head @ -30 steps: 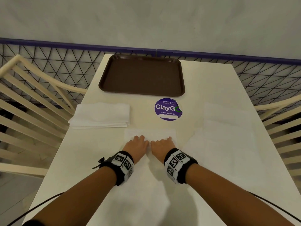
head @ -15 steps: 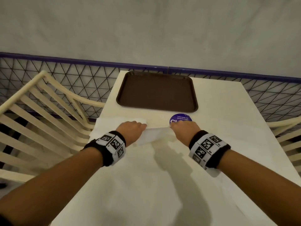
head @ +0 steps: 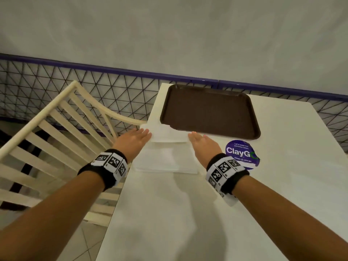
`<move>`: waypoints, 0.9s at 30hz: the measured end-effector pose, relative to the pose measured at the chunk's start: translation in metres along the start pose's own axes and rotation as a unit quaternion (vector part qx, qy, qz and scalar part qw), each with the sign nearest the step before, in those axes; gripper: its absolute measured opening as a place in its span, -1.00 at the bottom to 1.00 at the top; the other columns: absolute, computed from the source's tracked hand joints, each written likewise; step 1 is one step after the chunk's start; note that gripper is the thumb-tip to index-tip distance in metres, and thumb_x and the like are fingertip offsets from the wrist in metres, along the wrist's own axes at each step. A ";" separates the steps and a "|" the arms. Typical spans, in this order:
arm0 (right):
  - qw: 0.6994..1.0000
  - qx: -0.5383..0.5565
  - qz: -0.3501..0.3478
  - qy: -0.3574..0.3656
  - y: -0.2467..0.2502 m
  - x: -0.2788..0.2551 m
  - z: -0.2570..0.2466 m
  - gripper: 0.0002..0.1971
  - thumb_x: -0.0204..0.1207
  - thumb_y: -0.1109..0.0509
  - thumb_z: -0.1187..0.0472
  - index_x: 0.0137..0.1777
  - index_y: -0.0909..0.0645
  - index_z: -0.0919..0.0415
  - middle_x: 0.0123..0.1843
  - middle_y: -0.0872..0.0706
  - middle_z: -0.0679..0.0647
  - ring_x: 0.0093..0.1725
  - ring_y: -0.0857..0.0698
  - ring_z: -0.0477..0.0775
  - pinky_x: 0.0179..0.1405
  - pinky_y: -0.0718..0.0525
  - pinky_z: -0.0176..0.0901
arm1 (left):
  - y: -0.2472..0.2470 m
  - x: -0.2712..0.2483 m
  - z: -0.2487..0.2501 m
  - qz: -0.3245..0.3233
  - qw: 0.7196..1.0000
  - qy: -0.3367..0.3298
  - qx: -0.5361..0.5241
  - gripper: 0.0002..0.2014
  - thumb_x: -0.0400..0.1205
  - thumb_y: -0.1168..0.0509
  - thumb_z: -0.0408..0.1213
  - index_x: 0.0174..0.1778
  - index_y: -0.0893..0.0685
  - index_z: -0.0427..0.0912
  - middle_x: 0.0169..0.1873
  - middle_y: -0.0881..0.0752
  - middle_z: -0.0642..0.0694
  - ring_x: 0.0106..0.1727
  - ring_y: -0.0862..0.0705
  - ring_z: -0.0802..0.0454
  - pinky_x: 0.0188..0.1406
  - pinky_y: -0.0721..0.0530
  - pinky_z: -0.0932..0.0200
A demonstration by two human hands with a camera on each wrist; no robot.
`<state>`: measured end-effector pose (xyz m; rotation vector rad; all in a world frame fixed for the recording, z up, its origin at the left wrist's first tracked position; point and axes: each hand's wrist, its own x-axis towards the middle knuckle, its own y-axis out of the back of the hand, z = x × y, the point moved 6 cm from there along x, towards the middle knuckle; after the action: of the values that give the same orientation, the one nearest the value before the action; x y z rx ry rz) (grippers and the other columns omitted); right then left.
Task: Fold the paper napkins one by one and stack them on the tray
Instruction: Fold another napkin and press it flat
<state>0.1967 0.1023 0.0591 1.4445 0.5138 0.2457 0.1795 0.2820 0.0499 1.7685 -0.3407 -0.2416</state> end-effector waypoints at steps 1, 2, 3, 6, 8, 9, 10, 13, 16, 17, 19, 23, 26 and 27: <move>1.000 -0.004 -0.017 0.008 -0.011 -0.001 -0.005 -0.47 0.65 0.03 0.48 0.61 -0.05 0.29 0.62 -0.20 0.16 0.53 -0.34 0.19 0.48 -0.30 -0.04 | -0.014 -0.004 0.003 -0.050 0.999 0.002 -0.003 -0.43 0.50 -0.35 -0.59 0.46 -0.41 -0.40 0.44 -0.46 -0.37 0.42 -0.51 -0.25 0.42 -0.44 -0.08; 0.999 -0.009 -0.037 0.016 -0.023 -0.002 -0.010 -0.47 0.65 0.04 0.48 0.62 -0.01 0.31 0.64 -0.16 0.16 0.56 -0.29 0.18 0.52 -0.24 -0.06 | -0.032 -0.008 0.006 -0.095 0.995 -0.004 0.021 -0.46 0.63 -0.20 -0.53 0.55 -0.28 -0.33 0.54 -0.31 -0.29 0.52 -0.38 -0.19 0.52 -0.30 -0.02; 0.998 -0.014 -0.055 0.023 -0.035 -0.004 -0.015 -0.47 0.66 0.05 0.48 0.63 0.01 0.32 0.65 -0.13 0.18 0.58 -0.25 0.17 0.54 -0.19 -0.06 | -0.043 -0.013 0.010 -0.110 0.994 0.000 0.009 -0.49 0.64 -0.17 -0.50 0.55 -0.29 -0.30 0.55 -0.31 -0.25 0.51 -0.39 -0.17 0.51 -0.32 0.01; 0.995 -0.014 -0.095 0.032 -0.064 -0.010 -0.022 -0.46 0.67 0.07 0.46 0.64 0.06 0.33 0.67 -0.06 0.21 0.63 -0.15 0.15 0.60 -0.09 -0.05 | -0.057 -0.022 0.021 -0.111 0.993 -0.027 -0.016 -0.47 0.11 -0.65 -0.46 0.02 -0.77 -0.29 0.03 -0.78 -0.23 -0.10 -0.80 -0.11 -0.19 -0.75 0.12; 0.993 0.001 -0.116 0.036 -0.076 -0.013 -0.024 -0.45 0.67 0.06 0.46 0.64 0.09 0.32 0.68 -0.01 0.20 0.66 -0.10 0.13 0.62 -0.06 -0.06 | -0.056 -0.023 0.025 -0.114 0.993 -0.023 -0.018 -0.47 0.21 -0.62 -0.40 0.12 -0.73 -0.34 0.12 -0.73 -0.25 0.03 -0.76 -0.06 -0.07 -0.72 0.19; 0.991 0.011 -0.126 0.038 -0.080 -0.014 -0.025 -0.43 0.66 0.06 0.47 0.65 0.10 0.31 0.69 0.02 0.19 0.66 -0.07 0.12 0.63 -0.05 -0.06 | -0.058 -0.025 0.025 -0.119 0.993 -0.011 -0.023 -0.51 0.49 -0.41 -0.40 0.36 -0.54 -0.33 0.36 -0.56 -0.23 0.29 -0.62 -0.06 0.22 -0.59 0.16; 0.990 0.019 -0.133 0.041 -0.085 -0.015 -0.025 -0.42 0.65 0.07 0.48 0.65 0.12 0.30 0.69 0.05 0.18 0.67 -0.04 0.11 0.64 -0.03 -0.07 | -0.069 -0.027 0.026 -0.153 0.988 -0.009 -0.003 -0.55 0.67 -0.16 -0.40 0.52 -0.35 -0.28 0.50 -0.38 -0.17 0.45 -0.45 -0.04 0.39 -0.42 0.12; 0.987 0.040 -0.148 0.040 -0.097 -0.017 -0.023 -0.41 0.66 0.09 0.46 0.65 0.19 0.27 0.70 0.16 0.17 0.69 0.06 0.10 0.65 0.02 -0.08 | -0.075 -0.031 0.027 -0.167 0.985 0.017 -0.035 -0.59 0.74 0.06 -0.33 0.54 -0.27 -0.22 0.51 -0.33 -0.11 0.46 -0.39 -0.05 0.42 -0.41 0.09; 0.987 0.045 -0.147 0.038 -0.104 -0.021 -0.017 -0.46 0.72 0.11 0.33 0.66 0.19 0.26 0.70 0.17 0.16 0.69 0.07 0.10 0.65 0.02 -0.04 | -0.074 -0.032 0.030 -0.177 0.984 0.012 -0.023 -0.54 0.74 0.08 -0.11 0.56 -0.25 -0.19 0.54 -0.29 -0.07 0.52 -0.32 -0.02 0.50 -0.30 0.12; 0.988 0.054 -0.142 0.031 -0.103 -0.024 -0.011 -0.47 0.73 0.11 0.30 0.66 0.17 0.26 0.70 0.15 0.16 0.69 0.06 0.09 0.65 0.03 -0.04 | -0.070 -0.031 0.031 -0.167 0.986 0.021 -0.004 -0.50 0.73 0.08 -0.02 0.57 -0.24 -0.15 0.57 -0.28 -0.05 0.55 -0.28 -0.03 0.53 -0.23 0.10; 0.989 0.089 -0.122 -0.004 -0.097 -0.035 0.008 -0.49 0.74 0.12 0.25 0.66 0.13 0.25 0.70 0.11 0.14 0.68 0.03 0.06 0.65 0.04 -0.06 | -0.056 -0.026 0.033 -0.098 0.992 0.066 -0.040 -0.47 0.70 0.01 0.05 0.54 -0.36 -0.12 0.53 -0.38 -0.07 0.54 -0.34 -0.08 0.54 -0.22 0.01; 0.976 0.152 -0.079 -0.130 -0.098 -0.081 0.083 -0.51 0.73 0.03 0.21 0.65 -0.04 0.19 0.69 -0.06 0.08 0.65 -0.14 0.06 0.60 -0.11 -0.12 | -0.021 -0.003 0.083 0.016 0.991 0.003 -0.134 -0.65 0.44 -0.31 -0.08 -0.03 -0.80 -0.26 -0.05 -0.80 -0.22 0.02 -0.76 -0.21 0.11 -0.65 -0.16; 0.955 0.165 -0.058 -0.241 -0.110 -0.135 0.150 -0.53 0.69 -0.05 0.25 0.60 -0.19 0.16 0.62 -0.26 0.07 0.59 -0.26 0.07 0.53 -0.24 -0.13 | 0.002 0.018 0.141 0.044 0.986 -0.079 -0.140 -0.59 0.39 -0.10 -0.06 -0.23 -0.82 -0.16 -0.25 -0.82 -0.09 -0.19 -0.80 -0.07 -0.15 -0.75 -0.01; 0.945 0.165 -0.056 -0.275 -0.114 -0.153 0.170 -0.54 0.68 -0.06 0.26 0.59 -0.23 0.16 0.59 -0.30 0.08 0.57 -0.29 0.08 0.50 -0.28 -0.12 | 0.006 0.024 0.159 0.052 0.982 -0.106 -0.144 -0.57 0.38 -0.05 -0.06 -0.25 -0.82 -0.14 -0.28 -0.81 -0.06 -0.22 -0.80 -0.04 -0.19 -0.75 0.03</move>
<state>0.1280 -0.1321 -0.0172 1.7173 0.1775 -0.3483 0.1469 0.1270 0.0208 1.4383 -0.5231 -0.3874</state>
